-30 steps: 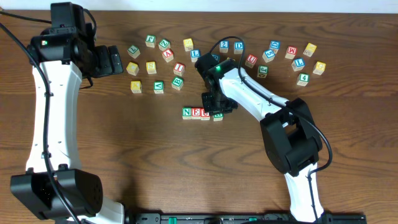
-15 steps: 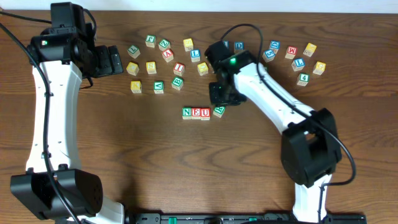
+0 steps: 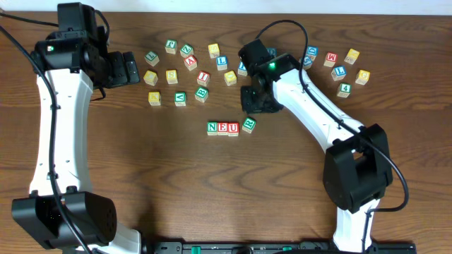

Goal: Spell out NEURIPS
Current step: 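Carry the R block down and lower it right of the U block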

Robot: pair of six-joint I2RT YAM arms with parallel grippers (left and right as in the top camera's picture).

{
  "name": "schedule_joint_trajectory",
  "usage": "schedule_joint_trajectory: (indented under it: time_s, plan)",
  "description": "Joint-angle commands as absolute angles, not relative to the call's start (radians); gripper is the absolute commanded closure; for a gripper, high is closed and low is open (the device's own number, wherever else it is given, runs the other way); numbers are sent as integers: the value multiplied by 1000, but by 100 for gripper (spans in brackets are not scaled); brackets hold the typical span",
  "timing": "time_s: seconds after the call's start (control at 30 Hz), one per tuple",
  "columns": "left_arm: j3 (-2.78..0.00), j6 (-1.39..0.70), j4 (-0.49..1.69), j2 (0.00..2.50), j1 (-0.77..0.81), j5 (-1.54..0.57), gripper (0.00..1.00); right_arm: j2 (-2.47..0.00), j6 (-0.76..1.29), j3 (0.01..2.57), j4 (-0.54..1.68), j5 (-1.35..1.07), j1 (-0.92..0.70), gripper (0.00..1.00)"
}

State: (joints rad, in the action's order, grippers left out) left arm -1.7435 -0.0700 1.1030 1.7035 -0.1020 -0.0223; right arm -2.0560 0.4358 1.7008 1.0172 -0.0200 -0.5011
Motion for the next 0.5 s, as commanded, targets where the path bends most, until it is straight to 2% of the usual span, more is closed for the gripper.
schedule_joint_trajectory:
  time_s: [0.0,0.47]
  plan:
    - [-1753,-57,1107,1693,-106,-10,0,-2109,429,1677,997,13,-497,72]
    - [-1753,-57,1107,1693,-106,-10,0,-2162,433,1658,984,47,-467,75]
